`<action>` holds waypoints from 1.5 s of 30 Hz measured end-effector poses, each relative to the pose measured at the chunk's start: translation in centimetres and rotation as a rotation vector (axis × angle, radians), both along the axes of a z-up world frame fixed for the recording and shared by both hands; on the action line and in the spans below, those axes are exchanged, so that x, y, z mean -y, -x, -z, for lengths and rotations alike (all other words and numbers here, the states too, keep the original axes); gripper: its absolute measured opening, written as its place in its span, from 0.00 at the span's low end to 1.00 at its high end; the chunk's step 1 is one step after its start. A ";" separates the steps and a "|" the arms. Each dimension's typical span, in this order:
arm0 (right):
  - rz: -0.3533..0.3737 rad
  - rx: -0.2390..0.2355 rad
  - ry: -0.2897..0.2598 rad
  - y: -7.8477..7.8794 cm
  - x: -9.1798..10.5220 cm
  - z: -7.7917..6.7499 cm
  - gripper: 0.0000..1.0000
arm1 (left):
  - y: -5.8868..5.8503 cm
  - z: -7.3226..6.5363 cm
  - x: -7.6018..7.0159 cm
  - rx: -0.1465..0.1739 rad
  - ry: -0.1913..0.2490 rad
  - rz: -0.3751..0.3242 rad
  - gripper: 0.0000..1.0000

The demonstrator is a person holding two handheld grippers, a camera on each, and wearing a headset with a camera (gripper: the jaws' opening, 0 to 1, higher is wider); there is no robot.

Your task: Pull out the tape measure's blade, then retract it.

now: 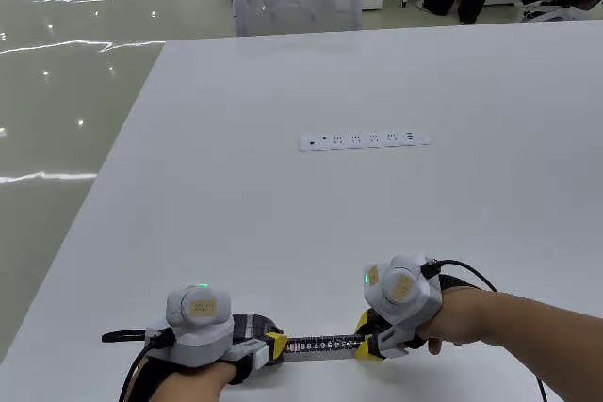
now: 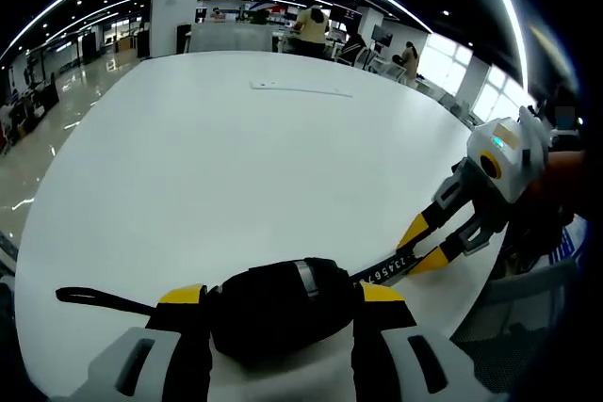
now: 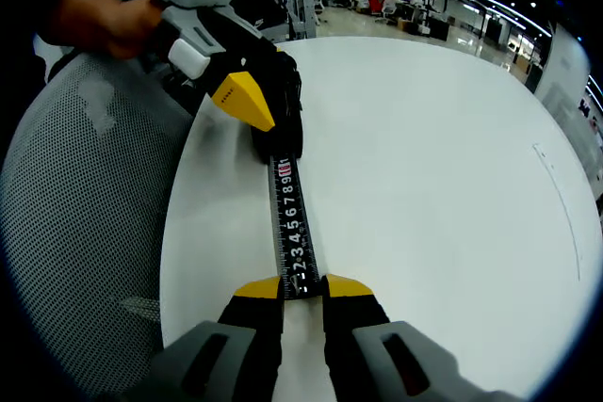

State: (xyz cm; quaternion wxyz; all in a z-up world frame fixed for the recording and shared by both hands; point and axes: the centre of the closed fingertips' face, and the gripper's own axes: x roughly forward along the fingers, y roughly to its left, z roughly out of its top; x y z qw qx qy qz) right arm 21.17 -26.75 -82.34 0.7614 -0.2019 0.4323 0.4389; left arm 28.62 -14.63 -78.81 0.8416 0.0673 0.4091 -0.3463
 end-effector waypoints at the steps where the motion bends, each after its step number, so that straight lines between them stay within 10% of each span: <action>1: -0.003 -0.001 0.001 0.0 -0.1 0.0 0.14 | 0.0 0.0 0.0 0.000 0.000 0.000 0.56; 45: 0.007 0.015 -0.042 -2.5 -5.8 0.0 0.14 | -0.1 -0.1 -0.1 -0.007 0.010 0.001 0.56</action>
